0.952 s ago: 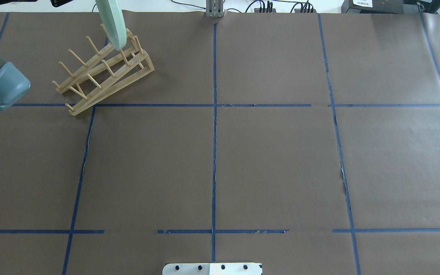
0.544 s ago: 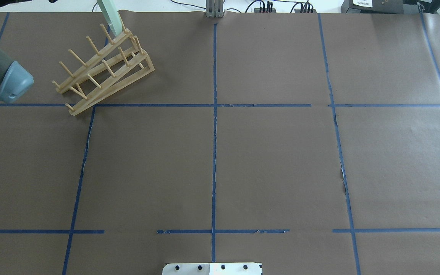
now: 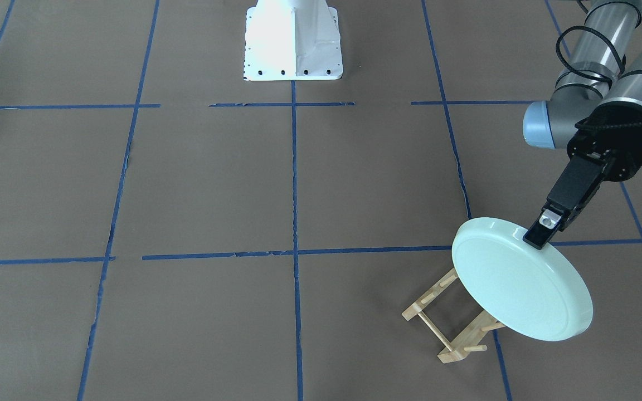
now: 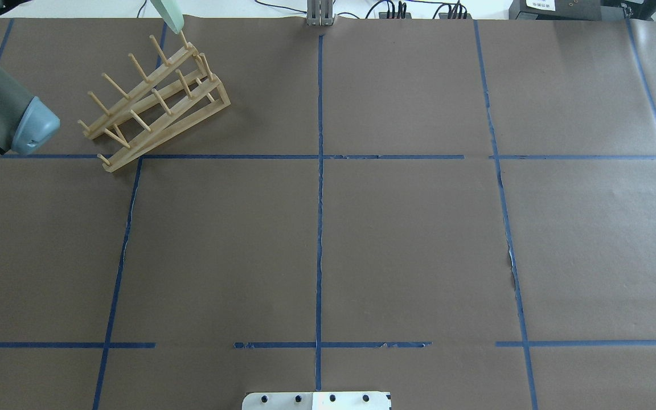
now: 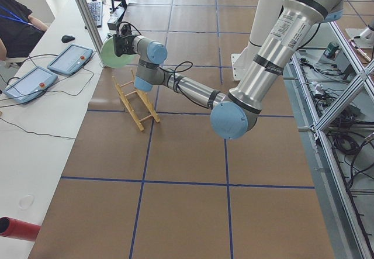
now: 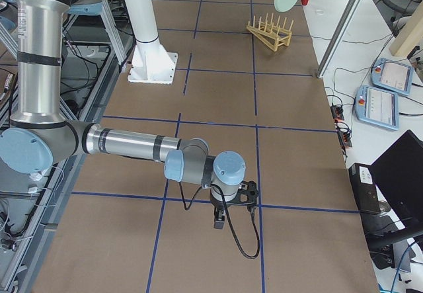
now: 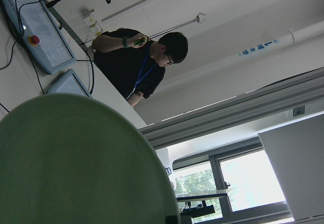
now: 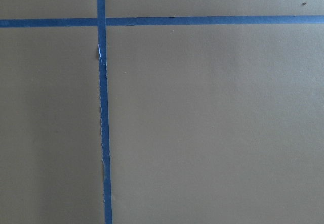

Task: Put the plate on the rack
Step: 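Carry the upright plate with the left gripper down into the rack slots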

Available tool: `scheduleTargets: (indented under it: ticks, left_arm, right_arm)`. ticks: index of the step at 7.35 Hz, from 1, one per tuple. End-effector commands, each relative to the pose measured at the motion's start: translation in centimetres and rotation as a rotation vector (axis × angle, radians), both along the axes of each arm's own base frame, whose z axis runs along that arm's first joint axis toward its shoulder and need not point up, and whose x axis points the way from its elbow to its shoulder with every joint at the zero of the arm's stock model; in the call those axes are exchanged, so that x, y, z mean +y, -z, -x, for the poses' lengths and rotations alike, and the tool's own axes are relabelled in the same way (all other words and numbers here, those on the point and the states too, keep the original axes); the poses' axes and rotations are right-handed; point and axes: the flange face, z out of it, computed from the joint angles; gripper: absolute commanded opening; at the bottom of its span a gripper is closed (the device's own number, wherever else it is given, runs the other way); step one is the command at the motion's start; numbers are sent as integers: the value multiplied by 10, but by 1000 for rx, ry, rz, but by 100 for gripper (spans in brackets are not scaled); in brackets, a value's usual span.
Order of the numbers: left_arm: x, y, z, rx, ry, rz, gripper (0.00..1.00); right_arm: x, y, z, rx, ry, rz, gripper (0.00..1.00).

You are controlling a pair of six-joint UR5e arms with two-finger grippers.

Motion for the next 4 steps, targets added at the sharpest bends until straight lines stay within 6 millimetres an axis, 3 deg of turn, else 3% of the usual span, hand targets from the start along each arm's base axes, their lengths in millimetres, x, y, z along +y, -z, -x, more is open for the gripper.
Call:
scheduleTargets:
  ticks: [1,4]
  left_arm:
    - [-7,-15,-25,3,-4,18,0]
    - [-11,-30,-36,-12,-13,35,0]
  right_arm:
    - [0,0,0,0,0,0,100]
    - [0,0,0,0,0,0,100]
